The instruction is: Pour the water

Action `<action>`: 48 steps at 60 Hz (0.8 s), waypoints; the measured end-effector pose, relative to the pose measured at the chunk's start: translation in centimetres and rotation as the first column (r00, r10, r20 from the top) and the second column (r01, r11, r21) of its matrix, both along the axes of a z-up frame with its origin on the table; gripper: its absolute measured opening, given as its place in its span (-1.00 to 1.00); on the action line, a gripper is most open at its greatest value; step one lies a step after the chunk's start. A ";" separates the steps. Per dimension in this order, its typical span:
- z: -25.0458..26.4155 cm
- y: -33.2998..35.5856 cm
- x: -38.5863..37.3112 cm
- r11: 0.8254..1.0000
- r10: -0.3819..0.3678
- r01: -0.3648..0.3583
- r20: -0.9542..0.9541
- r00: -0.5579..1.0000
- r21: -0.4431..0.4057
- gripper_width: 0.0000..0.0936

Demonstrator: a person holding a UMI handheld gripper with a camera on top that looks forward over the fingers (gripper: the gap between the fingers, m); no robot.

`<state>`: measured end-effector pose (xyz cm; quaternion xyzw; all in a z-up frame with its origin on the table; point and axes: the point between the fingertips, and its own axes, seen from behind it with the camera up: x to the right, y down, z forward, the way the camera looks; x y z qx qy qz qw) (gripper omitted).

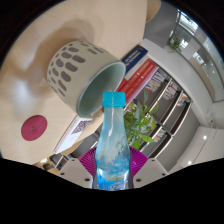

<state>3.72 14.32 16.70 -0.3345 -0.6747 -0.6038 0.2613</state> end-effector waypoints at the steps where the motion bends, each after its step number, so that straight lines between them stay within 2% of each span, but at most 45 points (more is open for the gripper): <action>1: 0.2 -0.1 0.1 1.000 -0.008 0.008 -0.021 1.000 0.004 -0.14; 7: 2.3 -0.8 -0.1 0.998 -0.056 0.062 -0.257 0.965 0.016 -0.14; 12: 4.4 -1.6 -0.5 0.994 -0.095 0.113 -0.519 0.849 0.004 -0.14; 18: 7.4 -2.6 -1.1 0.988 -0.115 0.150 -0.801 0.587 -0.032 -0.13; 24: 10.0 -3.3 -1.0 0.985 -0.082 0.167 -0.962 0.260 -0.038 -0.09; 32: 12.0 -4.0 0.5 0.985 -0.035 0.158 -0.985 -0.167 -0.062 -0.09; 38: 10.4 -4.0 2.2 0.980 -0.024 0.169 -0.910 -0.415 -0.103 -0.09; 42: 9.3 -3.4 3.4 0.979 -0.031 0.159 -0.856 -0.516 -0.131 -0.10; 48: 5.1 -2.7 5.3 0.969 -0.055 0.168 -0.817 -0.575 -0.183 -0.10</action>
